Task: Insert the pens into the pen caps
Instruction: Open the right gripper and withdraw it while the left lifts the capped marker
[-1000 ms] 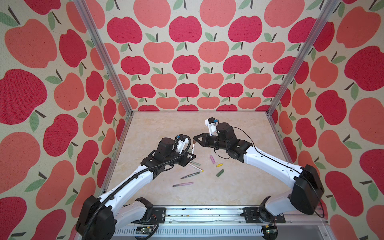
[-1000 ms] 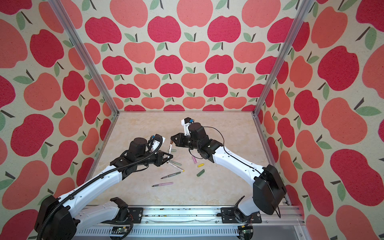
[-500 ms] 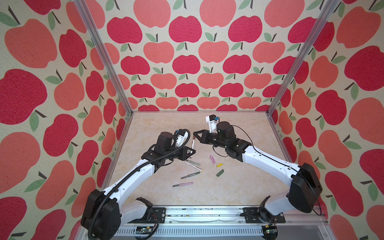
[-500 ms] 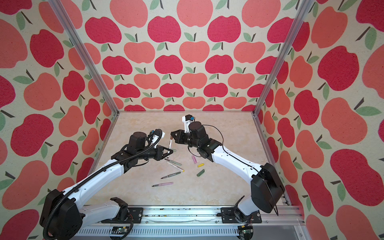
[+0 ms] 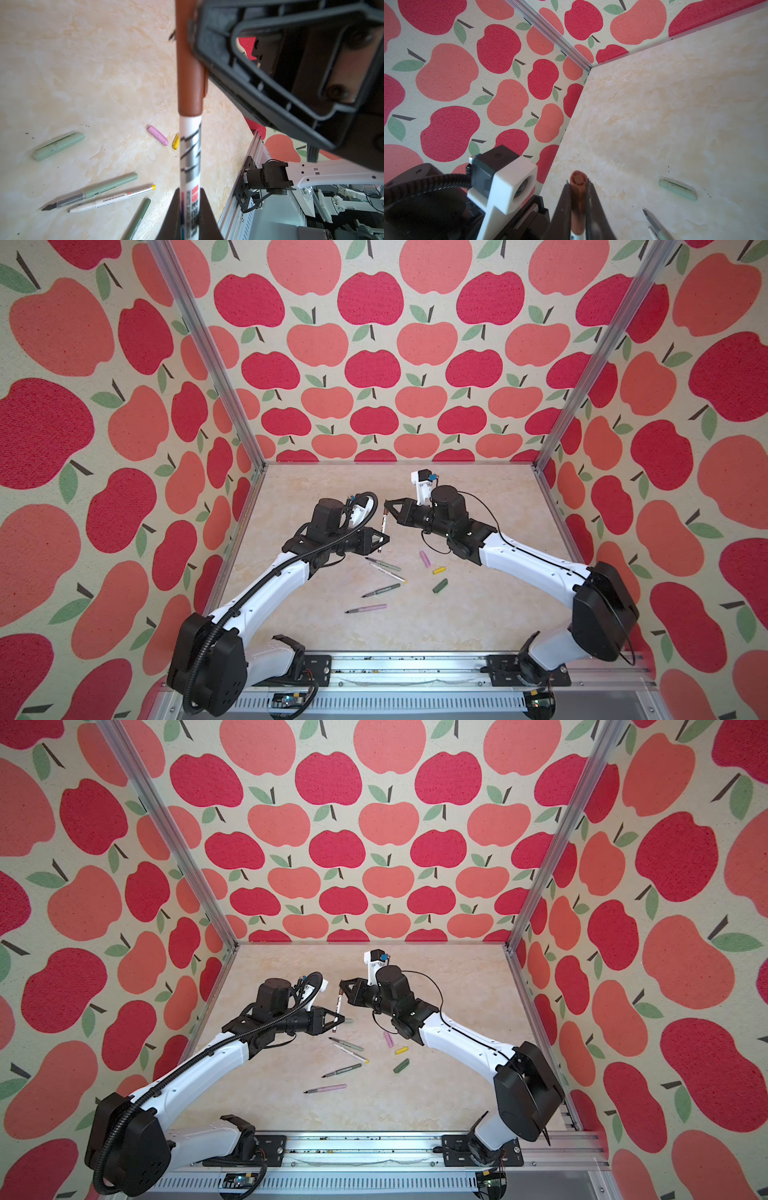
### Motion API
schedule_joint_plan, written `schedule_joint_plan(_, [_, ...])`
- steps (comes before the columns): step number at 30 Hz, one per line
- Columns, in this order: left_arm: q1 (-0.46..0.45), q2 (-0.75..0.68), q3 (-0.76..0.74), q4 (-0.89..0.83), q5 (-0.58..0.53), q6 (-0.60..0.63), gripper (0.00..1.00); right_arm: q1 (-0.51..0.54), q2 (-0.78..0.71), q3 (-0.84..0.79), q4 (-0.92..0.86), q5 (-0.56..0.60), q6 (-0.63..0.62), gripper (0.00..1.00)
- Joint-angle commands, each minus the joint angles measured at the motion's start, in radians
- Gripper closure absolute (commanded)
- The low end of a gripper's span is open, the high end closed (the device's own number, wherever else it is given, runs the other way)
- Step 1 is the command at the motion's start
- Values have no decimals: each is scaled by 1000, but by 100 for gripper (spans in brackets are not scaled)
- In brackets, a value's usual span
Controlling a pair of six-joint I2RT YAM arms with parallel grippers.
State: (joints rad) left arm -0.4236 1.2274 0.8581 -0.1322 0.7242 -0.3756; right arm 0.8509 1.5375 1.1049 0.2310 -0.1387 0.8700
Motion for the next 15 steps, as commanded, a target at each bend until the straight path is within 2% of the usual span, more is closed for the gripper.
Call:
schedule_joint_plan(1, [63,-22,181,526,-99,-1,100,129,73,-121,-408,-271,9,100])
schedule_joint_plan(12, [98,-4,186,558,-77,-31,100,154,76,-133,-392,-257,23,100])
schedule_joint_plan(15, [98,-6,170,559,-69,-36,100,149,40,-141,-383,-214,18,100])
